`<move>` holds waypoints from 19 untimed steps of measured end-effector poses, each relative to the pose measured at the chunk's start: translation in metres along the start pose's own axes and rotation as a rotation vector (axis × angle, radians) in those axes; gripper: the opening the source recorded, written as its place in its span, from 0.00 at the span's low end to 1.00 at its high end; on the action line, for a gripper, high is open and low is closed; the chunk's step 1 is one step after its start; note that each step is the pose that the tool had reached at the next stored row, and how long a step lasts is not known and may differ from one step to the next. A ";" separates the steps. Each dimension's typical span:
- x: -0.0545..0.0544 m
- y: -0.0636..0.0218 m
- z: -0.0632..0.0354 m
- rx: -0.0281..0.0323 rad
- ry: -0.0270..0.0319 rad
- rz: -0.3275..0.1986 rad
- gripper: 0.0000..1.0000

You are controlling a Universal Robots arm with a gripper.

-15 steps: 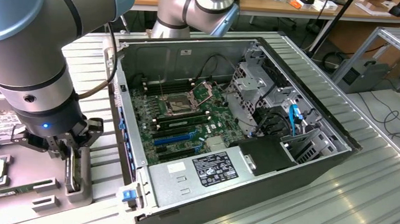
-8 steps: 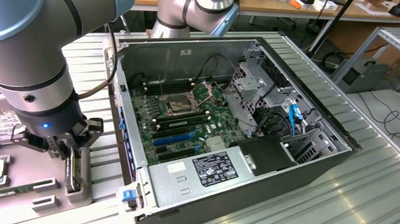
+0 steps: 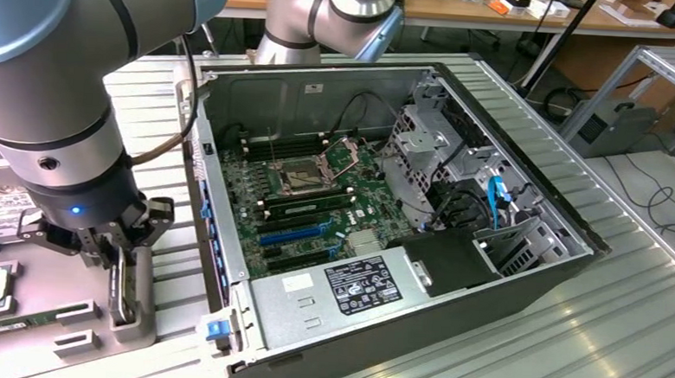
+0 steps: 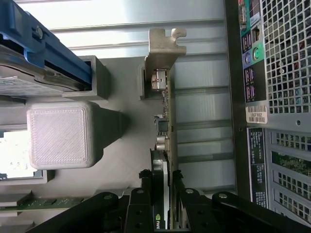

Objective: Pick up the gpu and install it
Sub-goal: 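Pick up the gpu and move the gpu toward the slot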

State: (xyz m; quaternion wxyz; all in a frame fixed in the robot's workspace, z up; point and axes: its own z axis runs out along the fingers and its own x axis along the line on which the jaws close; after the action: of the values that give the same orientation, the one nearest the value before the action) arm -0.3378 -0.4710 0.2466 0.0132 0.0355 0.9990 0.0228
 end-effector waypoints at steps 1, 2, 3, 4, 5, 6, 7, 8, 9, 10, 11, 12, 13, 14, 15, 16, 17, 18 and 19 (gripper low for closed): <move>0.000 0.0000 -0.0008 -0.0002 -0.0001 0.000 0.27; 0.000 0.0001 -0.0021 -0.0003 -0.0001 0.000 0.27; 0.000 0.0002 -0.0026 -0.0005 -0.0002 0.000 0.27; 0.000 0.0002 -0.0029 -0.0005 -0.0003 0.000 0.27; 0.000 0.0002 -0.0033 -0.0004 -0.0002 0.000 0.27; 0.000 0.0002 -0.0040 -0.0003 -0.0001 0.000 0.27; 0.000 0.0002 -0.0045 -0.0004 -0.0002 0.000 0.27; 0.000 0.0003 -0.0047 -0.0005 -0.0003 0.000 0.27; 0.000 0.0003 -0.0061 0.0000 0.0001 0.000 0.27; 0.000 0.0003 -0.0068 -0.0003 -0.0001 0.000 0.27; 0.000 0.0004 -0.0080 -0.0004 -0.0001 0.000 0.27; 0.000 0.0005 -0.0102 -0.0005 0.0000 0.000 0.27; 0.000 0.0006 -0.0127 -0.0007 -0.0002 0.000 0.27; 0.000 0.0007 -0.0149 -0.0007 -0.0001 0.000 0.27; -0.001 0.0008 -0.0166 -0.0008 -0.0001 0.000 0.27; -0.001 0.0009 -0.0191 -0.0008 -0.0001 0.000 0.27; -0.001 0.0010 -0.0210 -0.0008 -0.0001 0.000 0.27; -0.001 0.0011 -0.0226 -0.0008 0.0000 0.000 0.27; -0.001 0.0011 -0.0239 -0.0009 -0.0001 0.000 0.27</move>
State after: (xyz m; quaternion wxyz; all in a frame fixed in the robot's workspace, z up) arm -0.3377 -0.4710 0.2706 0.0133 0.0355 0.9990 0.0232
